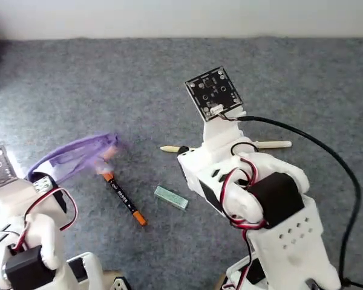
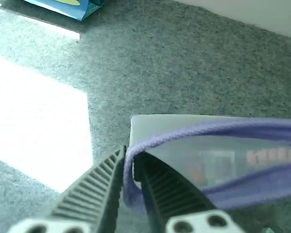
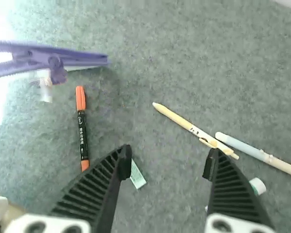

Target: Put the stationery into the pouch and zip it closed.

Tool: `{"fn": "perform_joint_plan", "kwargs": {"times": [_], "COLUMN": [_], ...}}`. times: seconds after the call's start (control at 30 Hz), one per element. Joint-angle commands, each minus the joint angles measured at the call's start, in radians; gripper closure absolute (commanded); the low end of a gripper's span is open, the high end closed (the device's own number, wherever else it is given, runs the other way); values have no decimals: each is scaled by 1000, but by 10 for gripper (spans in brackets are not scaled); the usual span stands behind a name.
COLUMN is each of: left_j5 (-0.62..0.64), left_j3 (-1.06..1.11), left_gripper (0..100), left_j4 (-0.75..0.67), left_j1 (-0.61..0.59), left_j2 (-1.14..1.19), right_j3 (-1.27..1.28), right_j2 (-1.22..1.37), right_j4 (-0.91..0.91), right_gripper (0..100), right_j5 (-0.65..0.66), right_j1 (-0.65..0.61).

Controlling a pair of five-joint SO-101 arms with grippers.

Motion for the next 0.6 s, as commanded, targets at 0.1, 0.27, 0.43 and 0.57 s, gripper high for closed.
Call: {"fn": "perform_joint_plan", "kwargs": {"times": [0.1,0.27,0.43,0.57], "left_j5": [135,183,213,209], "left_j3": [-5,-5,-7,-5], "left_gripper": [988,988,988,988], "left_j4": [-6,-6,-6,-6], "left_j1": [-8,-9,-29,-91], "left_j2": [6,6,6,8], "right_j3": [2,83,118,118], "right_j2": [4,82,179,298], "right_j4": [30,-2,-15,-54], "right_gripper": [768,768,768,768], "right_j5": [-8,-14,-15,-9], "right_j1": [-2,-45,-119,-120]}}
